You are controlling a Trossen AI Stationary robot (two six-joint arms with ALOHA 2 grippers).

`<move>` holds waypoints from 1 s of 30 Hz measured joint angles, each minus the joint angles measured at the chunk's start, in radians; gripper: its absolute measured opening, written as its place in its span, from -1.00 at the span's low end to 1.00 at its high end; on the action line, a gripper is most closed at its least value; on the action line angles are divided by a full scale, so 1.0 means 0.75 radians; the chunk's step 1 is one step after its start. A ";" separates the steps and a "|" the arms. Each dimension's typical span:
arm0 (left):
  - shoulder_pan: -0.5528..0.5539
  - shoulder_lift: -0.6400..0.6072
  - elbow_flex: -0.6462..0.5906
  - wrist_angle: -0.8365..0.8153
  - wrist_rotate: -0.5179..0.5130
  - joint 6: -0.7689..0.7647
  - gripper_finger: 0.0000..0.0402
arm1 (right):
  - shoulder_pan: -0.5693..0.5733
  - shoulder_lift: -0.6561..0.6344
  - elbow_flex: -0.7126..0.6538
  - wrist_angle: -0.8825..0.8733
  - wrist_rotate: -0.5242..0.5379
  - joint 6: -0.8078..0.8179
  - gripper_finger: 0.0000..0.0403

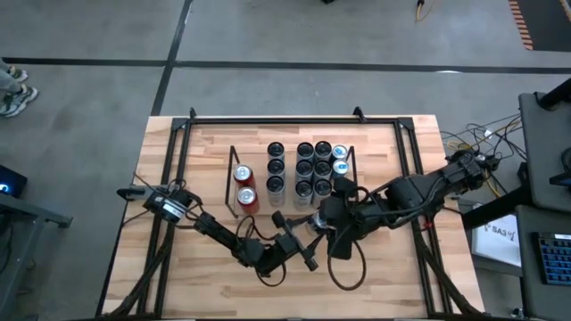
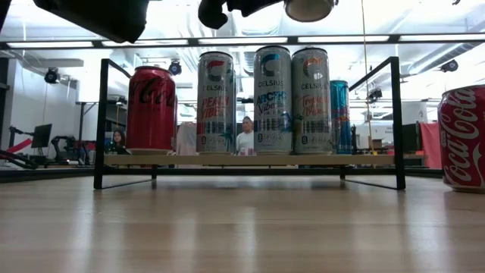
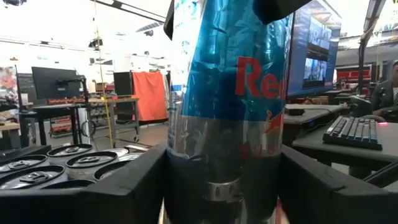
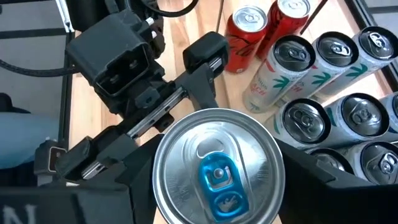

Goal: Place canned beverage on shelf
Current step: Put the blue soda can on the shelf aligned with the other blue soda can

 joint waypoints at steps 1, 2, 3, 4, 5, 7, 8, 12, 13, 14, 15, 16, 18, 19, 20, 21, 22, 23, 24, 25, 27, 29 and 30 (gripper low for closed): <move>0.001 0.000 0.000 0.000 0.001 0.003 0.24 | 0.000 0.000 0.006 -0.007 -0.007 -0.001 0.11; 0.000 -0.001 0.000 0.000 0.009 0.005 0.36 | -0.001 -0.001 0.021 -0.030 -0.026 -0.010 0.11; -0.005 -0.004 0.000 -0.004 0.007 0.004 0.50 | -0.005 -0.001 0.036 -0.071 -0.048 -0.015 0.11; -0.015 -0.006 0.000 -0.003 -0.020 0.006 0.63 | -0.012 -0.001 0.056 -0.117 -0.058 -0.021 0.11; -0.025 -0.011 -0.001 -0.002 -0.052 0.025 0.74 | -0.023 -0.002 0.077 -0.172 -0.065 -0.023 0.11; -0.045 -0.024 -0.001 0.005 -0.105 0.098 0.90 | -0.047 -0.009 0.116 -0.302 -0.075 -0.020 0.11; -0.054 -0.034 -0.001 0.007 -0.132 0.142 0.93 | -0.061 -0.012 0.134 -0.377 -0.066 -0.013 0.11; -0.084 -0.084 -0.001 0.042 -0.195 0.324 0.84 | -0.097 -0.037 0.140 -0.525 -0.027 -0.007 0.11; -0.090 -0.102 -0.001 0.043 -0.197 0.377 0.81 | -0.103 -0.051 0.132 -0.519 -0.029 -0.009 0.11; -0.097 -0.122 -0.001 0.045 -0.200 0.427 0.77 | -0.107 -0.065 0.123 -0.514 -0.030 -0.016 0.11; -0.103 -0.145 -0.002 0.047 -0.202 0.475 0.75 | -0.108 -0.078 0.111 -0.508 -0.025 -0.026 0.11; -0.109 -0.168 -0.002 0.051 -0.202 0.524 0.72 | -0.108 -0.094 0.100 -0.504 -0.016 -0.044 0.11; -0.122 -0.217 -0.008 0.058 -0.201 0.634 0.67 | -0.109 -0.130 0.069 -0.490 -0.003 -0.072 0.11; -0.128 -0.242 -0.017 0.061 -0.200 0.684 0.65 | -0.109 -0.149 0.050 -0.477 -0.002 -0.081 0.11; -0.134 -0.267 -0.026 0.065 -0.201 0.733 0.63 | -0.108 -0.171 0.028 -0.456 -0.001 -0.083 0.11; -0.142 -0.291 -0.037 0.065 -0.200 0.778 0.61 | -0.104 -0.198 0.000 -0.428 0.000 -0.083 0.11; -0.152 -0.321 -0.056 0.064 -0.199 0.820 0.59 | -0.100 -0.226 -0.030 -0.401 -0.001 -0.083 0.11; -0.160 -0.350 -0.080 0.065 -0.199 0.850 0.57 | -0.099 -0.256 -0.063 -0.379 -0.003 -0.083 0.11; -0.167 -0.384 -0.111 0.065 -0.193 0.863 0.56 | -0.097 -0.289 -0.100 -0.355 -0.005 -0.085 0.11; -0.174 -0.423 -0.151 0.065 -0.186 0.864 0.54 | -0.097 -0.323 -0.142 -0.327 -0.006 -0.090 0.11; -0.189 -0.503 -0.245 0.067 -0.153 0.830 0.51 | -0.097 -0.386 -0.228 -0.261 0.003 -0.091 0.11; -0.205 -0.590 -0.354 0.066 -0.127 0.777 0.49 | -0.099 -0.440 -0.318 -0.202 0.014 -0.101 0.11; -0.212 -0.633 -0.406 0.064 -0.122 0.740 0.48 | -0.099 -0.467 -0.363 -0.174 0.017 -0.113 0.11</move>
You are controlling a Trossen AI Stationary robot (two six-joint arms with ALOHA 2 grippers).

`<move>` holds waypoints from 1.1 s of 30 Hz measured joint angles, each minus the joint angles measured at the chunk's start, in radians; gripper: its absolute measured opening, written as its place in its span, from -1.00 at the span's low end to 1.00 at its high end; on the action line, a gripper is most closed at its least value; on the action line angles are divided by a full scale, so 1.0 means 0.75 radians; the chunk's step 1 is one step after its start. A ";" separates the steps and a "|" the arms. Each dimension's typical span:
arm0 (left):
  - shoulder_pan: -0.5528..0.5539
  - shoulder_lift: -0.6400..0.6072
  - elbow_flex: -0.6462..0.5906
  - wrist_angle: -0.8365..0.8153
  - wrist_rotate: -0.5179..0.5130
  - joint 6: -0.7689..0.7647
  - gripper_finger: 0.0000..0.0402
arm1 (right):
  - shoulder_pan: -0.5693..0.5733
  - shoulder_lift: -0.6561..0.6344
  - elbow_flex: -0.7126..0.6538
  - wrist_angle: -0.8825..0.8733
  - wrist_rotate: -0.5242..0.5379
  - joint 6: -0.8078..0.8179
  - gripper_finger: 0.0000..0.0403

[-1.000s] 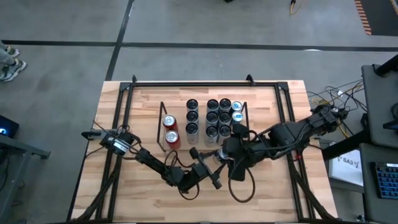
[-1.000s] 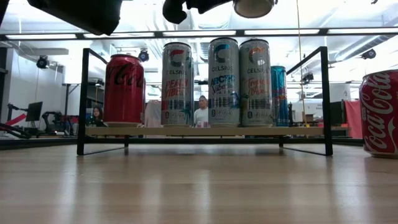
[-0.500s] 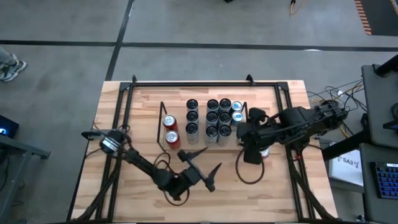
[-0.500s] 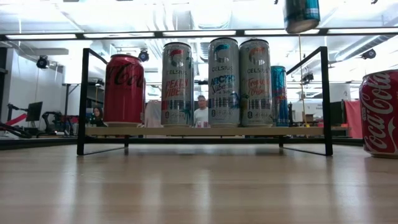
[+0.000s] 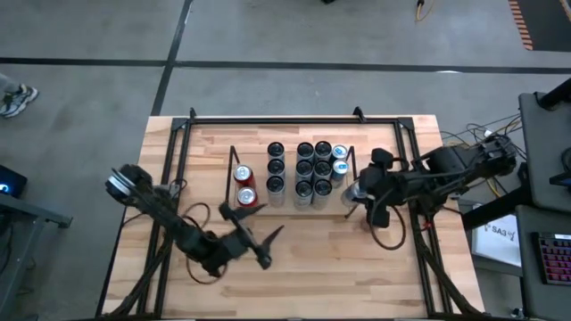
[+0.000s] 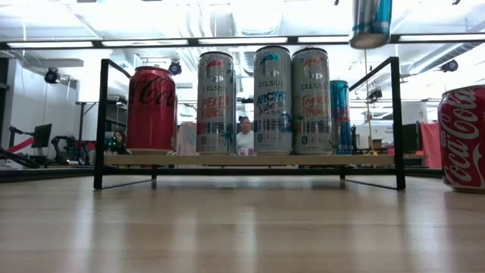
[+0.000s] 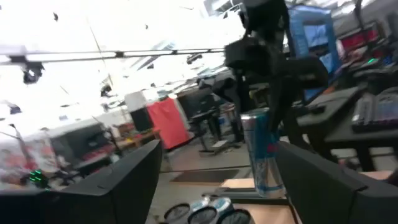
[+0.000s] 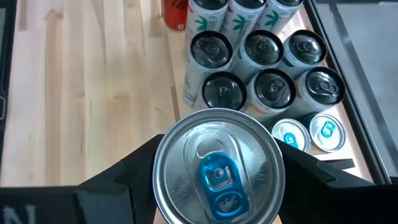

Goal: Place canned beverage on shelf
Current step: Put the blue soda can on the shelf aligned with the other blue soda can

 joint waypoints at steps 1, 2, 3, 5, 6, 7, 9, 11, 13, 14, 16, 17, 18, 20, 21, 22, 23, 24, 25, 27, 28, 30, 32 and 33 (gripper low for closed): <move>-0.006 -0.040 -0.053 -0.002 0.001 -0.047 0.47 | 0.000 -0.025 -0.046 0.031 0.003 -0.009 0.11; -0.011 -0.078 -0.102 -0.003 0.001 -0.096 0.46 | 0.001 -0.048 -0.089 0.069 0.002 -0.019 0.11; -0.019 -0.116 -0.153 -0.007 0.003 -0.144 0.45 | 0.001 -0.071 -0.128 0.104 0.002 -0.025 0.11; -0.030 -0.182 -0.239 -0.008 0.002 -0.236 0.44 | 0.001 -0.117 -0.203 0.143 0.001 -0.027 0.11; -0.035 -0.215 -0.277 -0.009 0.003 -0.277 0.43 | 0.001 -0.137 -0.236 0.158 0.002 -0.027 0.11; -0.040 -0.241 -0.312 -0.006 0.004 -0.315 0.43 | 0.001 -0.155 -0.267 0.176 0.003 -0.029 0.11; -0.043 -0.284 -0.363 -0.006 0.006 -0.371 0.43 | 0.001 -0.187 -0.316 0.232 0.012 -0.028 0.11; -0.042 -0.312 -0.399 -0.007 0.008 -0.414 0.43 | 0.001 -0.212 -0.362 0.266 0.017 -0.029 0.11; -0.041 -0.324 -0.416 -0.005 0.007 -0.427 0.43 | 0.001 -0.232 -0.399 0.298 0.014 -0.030 0.11; -0.041 -0.324 -0.416 -0.005 0.007 -0.426 0.43 | 0.001 -0.242 -0.414 0.312 0.014 -0.032 0.11; -0.042 -0.324 -0.415 -0.009 0.006 -0.417 0.43 | 0.001 -0.256 -0.440 0.330 0.013 -0.035 0.11; -0.042 -0.324 -0.409 -0.010 0.002 -0.413 0.43 | 0.001 -0.260 -0.448 0.332 0.013 -0.035 0.11; -0.042 -0.324 -0.401 -0.009 0.002 -0.410 0.43 | 0.001 -0.262 -0.455 0.334 0.014 -0.034 0.11; -0.042 -0.324 -0.389 -0.009 0.002 -0.407 0.43 | -0.001 -0.263 -0.461 0.334 0.017 -0.034 0.11; -0.042 -0.324 -0.381 -0.010 0.001 -0.395 0.43 | -0.001 -0.261 -0.462 0.335 0.017 -0.034 0.11; -0.042 -0.324 -0.373 -0.010 0.001 -0.382 0.43 | -0.001 -0.259 -0.462 0.337 0.018 -0.034 0.11; -0.042 -0.324 -0.366 -0.008 0.001 -0.374 0.43 | -0.001 -0.258 -0.463 0.338 0.021 -0.036 0.11; -0.042 -0.324 -0.360 -0.009 0.001 -0.372 0.43 | -0.001 -0.254 -0.462 0.342 0.024 -0.041 0.11; -0.042 -0.324 -0.356 -0.009 0.000 -0.370 0.43 | -0.001 -0.253 -0.462 0.345 0.028 -0.048 0.11; -0.042 -0.324 -0.349 -0.009 -0.001 -0.368 0.43 | -0.001 -0.251 -0.464 0.353 0.033 -0.060 0.11; -0.042 -0.324 -0.346 -0.009 -0.002 -0.368 0.43 | -0.001 -0.251 -0.465 0.353 0.036 -0.066 0.11; -0.042 -0.324 -0.346 -0.009 -0.007 -0.369 0.43 | -0.001 -0.251 -0.466 0.353 0.044 -0.071 0.11; -0.042 -0.323 -0.346 -0.009 -0.009 -0.370 0.43 | -0.001 -0.251 -0.467 0.354 0.047 -0.074 0.11; -0.043 -0.323 -0.346 -0.009 -0.009 -0.371 0.43 | -0.001 -0.251 -0.468 0.354 0.047 -0.074 0.11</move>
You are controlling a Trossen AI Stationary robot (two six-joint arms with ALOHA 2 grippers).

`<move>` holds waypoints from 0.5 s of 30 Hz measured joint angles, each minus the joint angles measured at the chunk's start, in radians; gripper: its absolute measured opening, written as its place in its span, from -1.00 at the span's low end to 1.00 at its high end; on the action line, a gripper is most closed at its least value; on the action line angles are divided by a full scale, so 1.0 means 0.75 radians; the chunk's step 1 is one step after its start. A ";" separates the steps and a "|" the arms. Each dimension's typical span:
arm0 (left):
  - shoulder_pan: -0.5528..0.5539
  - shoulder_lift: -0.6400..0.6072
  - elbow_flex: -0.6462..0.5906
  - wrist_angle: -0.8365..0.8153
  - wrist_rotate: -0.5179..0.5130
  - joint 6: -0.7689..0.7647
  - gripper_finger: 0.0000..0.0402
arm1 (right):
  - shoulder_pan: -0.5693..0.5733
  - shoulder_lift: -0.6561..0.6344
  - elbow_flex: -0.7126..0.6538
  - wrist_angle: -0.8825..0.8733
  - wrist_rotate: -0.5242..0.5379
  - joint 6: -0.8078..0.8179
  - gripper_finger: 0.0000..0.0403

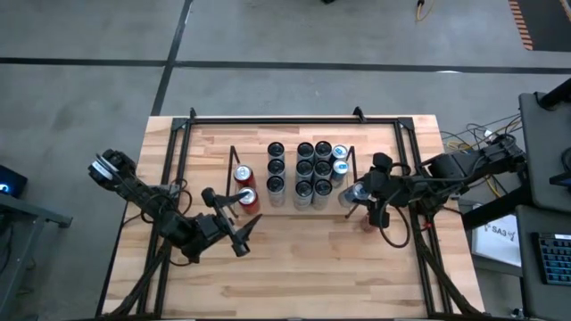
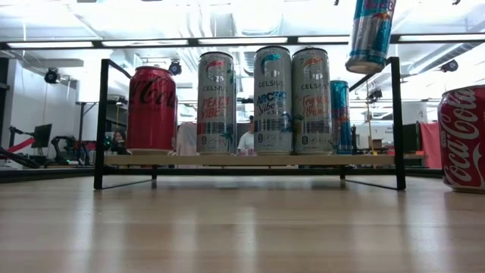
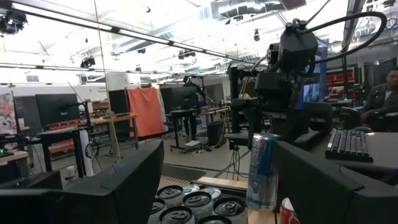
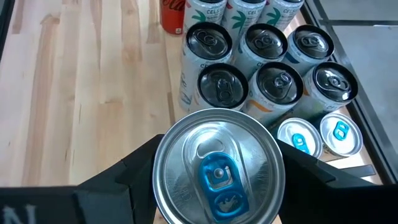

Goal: Place canned beverage on shelf
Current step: Put the blue soda can on the shelf aligned with the other blue soda can

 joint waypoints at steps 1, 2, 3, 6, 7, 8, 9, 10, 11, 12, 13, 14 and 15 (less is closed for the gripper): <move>0.000 0.000 0.000 0.000 0.000 -0.001 0.43 | 0.000 0.000 -0.001 0.001 0.000 -0.001 0.11; 0.000 0.000 0.000 0.000 -0.001 -0.001 0.43 | 0.000 0.000 -0.001 0.001 0.001 -0.001 0.11; 0.000 0.000 0.003 0.000 -0.002 -0.001 0.43 | 0.000 0.000 -0.003 0.003 0.001 -0.004 0.11; 0.000 0.000 0.010 0.001 -0.002 -0.002 0.43 | 0.000 0.000 -0.013 0.007 0.024 -0.011 0.11; 0.000 0.000 0.011 0.000 -0.002 -0.002 0.43 | 0.000 0.000 -0.017 0.008 0.033 -0.012 0.11; -0.001 0.000 0.011 0.000 -0.002 -0.001 0.43 | 0.000 0.000 -0.022 0.009 0.036 -0.012 0.11; -0.001 0.000 0.011 0.000 -0.002 0.000 0.43 | 0.000 0.000 -0.027 0.013 0.036 -0.012 0.11; 0.000 0.000 0.011 0.001 -0.002 0.000 0.43 | 0.000 0.000 -0.034 0.019 0.038 -0.012 0.11; 0.000 0.000 0.011 0.001 -0.002 0.001 0.43 | 0.000 0.000 -0.041 0.024 0.040 -0.013 0.11; 0.000 0.000 0.011 0.000 -0.002 0.001 0.43 | 0.000 0.000 -0.050 0.035 0.040 -0.014 0.11; 0.000 0.000 0.011 0.000 -0.002 0.001 0.43 | 0.000 0.000 -0.061 0.047 0.039 -0.016 0.11; 0.000 0.000 0.011 0.001 -0.002 0.001 0.43 | 0.000 0.000 -0.073 0.055 0.039 -0.020 0.11; 0.000 0.000 0.012 0.001 -0.002 0.001 0.43 | 0.000 0.000 -0.085 0.064 0.039 -0.025 0.11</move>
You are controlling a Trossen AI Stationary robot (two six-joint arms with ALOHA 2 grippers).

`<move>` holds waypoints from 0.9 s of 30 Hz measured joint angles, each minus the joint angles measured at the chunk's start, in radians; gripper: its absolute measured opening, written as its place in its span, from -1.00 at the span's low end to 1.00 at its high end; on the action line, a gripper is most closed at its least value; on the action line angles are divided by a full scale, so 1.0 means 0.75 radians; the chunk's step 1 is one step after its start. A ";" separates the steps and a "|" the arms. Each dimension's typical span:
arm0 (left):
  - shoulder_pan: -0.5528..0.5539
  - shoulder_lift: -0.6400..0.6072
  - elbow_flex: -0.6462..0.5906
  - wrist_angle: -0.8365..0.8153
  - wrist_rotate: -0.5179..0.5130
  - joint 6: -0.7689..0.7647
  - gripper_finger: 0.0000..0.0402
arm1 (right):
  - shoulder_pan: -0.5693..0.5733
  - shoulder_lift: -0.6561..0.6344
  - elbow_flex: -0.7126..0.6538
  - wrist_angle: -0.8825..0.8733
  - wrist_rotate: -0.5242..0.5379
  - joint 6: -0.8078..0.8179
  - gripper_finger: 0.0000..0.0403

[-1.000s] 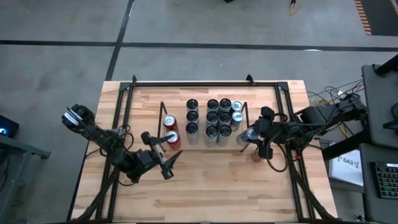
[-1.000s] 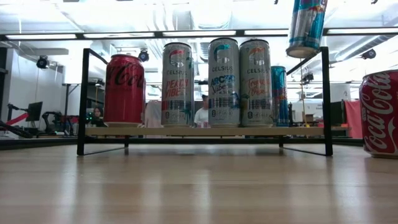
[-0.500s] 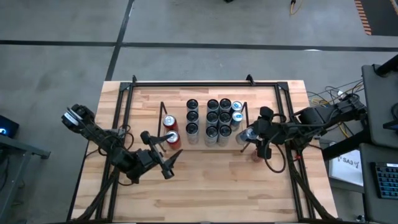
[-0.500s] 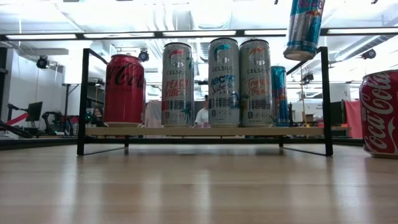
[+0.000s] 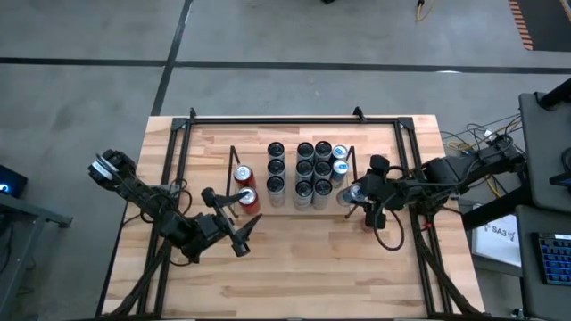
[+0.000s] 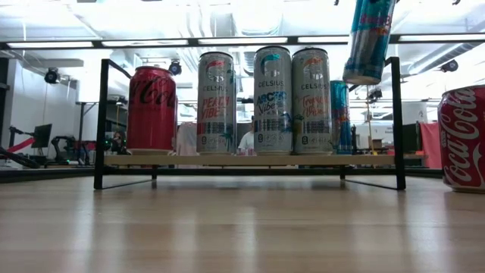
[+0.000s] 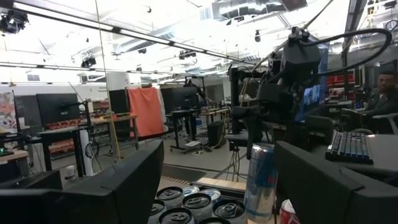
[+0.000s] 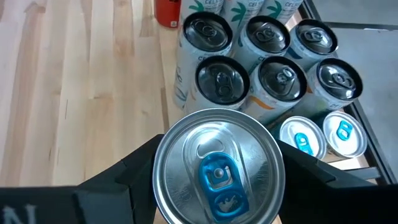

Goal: Place canned beverage on shelf
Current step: Put the blue soda can on the shelf aligned with the other blue soda can

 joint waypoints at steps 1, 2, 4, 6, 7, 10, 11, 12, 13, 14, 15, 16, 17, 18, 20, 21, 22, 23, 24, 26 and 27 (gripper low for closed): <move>0.000 0.000 0.000 0.000 0.000 0.000 0.43 | 0.000 0.000 -0.010 0.007 0.000 -0.001 0.11; 0.000 0.001 0.000 -0.001 0.000 0.000 0.43 | -0.001 0.000 -0.019 0.015 0.000 -0.002 0.11; 0.000 0.001 0.000 0.000 0.000 0.000 0.43 | -0.001 0.000 -0.031 0.024 0.009 -0.007 0.11; 0.000 0.001 0.000 0.000 0.000 0.000 0.43 | -0.001 0.000 -0.046 0.039 0.025 -0.014 0.11; 0.000 0.001 0.000 0.000 0.000 0.000 0.43 | -0.001 0.000 -0.052 0.048 0.029 -0.018 0.11; 0.000 0.001 0.000 0.001 0.000 -0.001 0.43 | -0.021 0.002 -0.064 0.060 0.030 -0.023 0.11; 0.000 0.001 0.000 0.001 0.000 -0.002 0.43 | -0.032 0.007 -0.071 0.062 0.030 -0.022 0.11; 0.000 0.001 0.000 0.001 0.000 -0.002 0.43 | -0.044 0.010 -0.078 0.065 0.031 -0.022 0.11; 0.000 0.001 0.000 0.001 0.000 -0.003 0.43 | -0.055 0.017 -0.087 0.070 0.030 -0.023 0.11; 0.000 0.001 0.000 0.001 -0.001 -0.003 0.43 | -0.067 0.027 -0.095 0.076 0.027 -0.026 0.11; 0.000 0.001 0.000 0.001 -0.001 -0.003 0.43 | -0.079 0.035 -0.103 0.081 0.020 -0.033 0.11; 0.000 0.001 0.000 0.001 0.000 -0.003 0.43 | -0.090 0.047 -0.108 0.083 0.008 -0.036 0.11; 0.000 0.001 0.000 0.001 0.000 -0.003 0.43 | -0.101 0.056 -0.111 0.086 -0.007 -0.038 0.11; 0.000 0.001 0.000 0.002 0.000 -0.003 0.43 | -0.112 0.068 -0.113 0.086 -0.024 -0.038 0.11; 0.000 0.001 0.000 0.002 0.000 -0.004 0.43 | -0.130 0.091 -0.114 0.087 -0.047 -0.045 0.11; 0.000 0.001 0.000 0.002 0.000 -0.004 0.43 | -0.136 0.103 -0.116 0.087 -0.052 -0.049 0.11; 0.000 0.001 0.000 0.002 0.000 -0.004 0.43 | -0.142 0.116 -0.117 0.087 -0.054 -0.056 0.11; 0.000 0.001 0.000 0.002 0.000 -0.004 0.43 | -0.149 0.127 -0.118 0.087 -0.055 -0.061 0.11; 0.000 0.001 0.000 0.003 0.000 -0.004 0.43 | -0.155 0.136 -0.119 0.088 -0.057 -0.069 0.11; 0.000 0.001 0.000 0.004 0.000 -0.004 0.43 | -0.169 0.151 -0.126 0.107 -0.083 -0.080 0.11; 0.000 0.001 0.000 0.007 0.001 -0.004 0.43 | -0.176 0.154 -0.134 0.127 -0.105 -0.083 0.11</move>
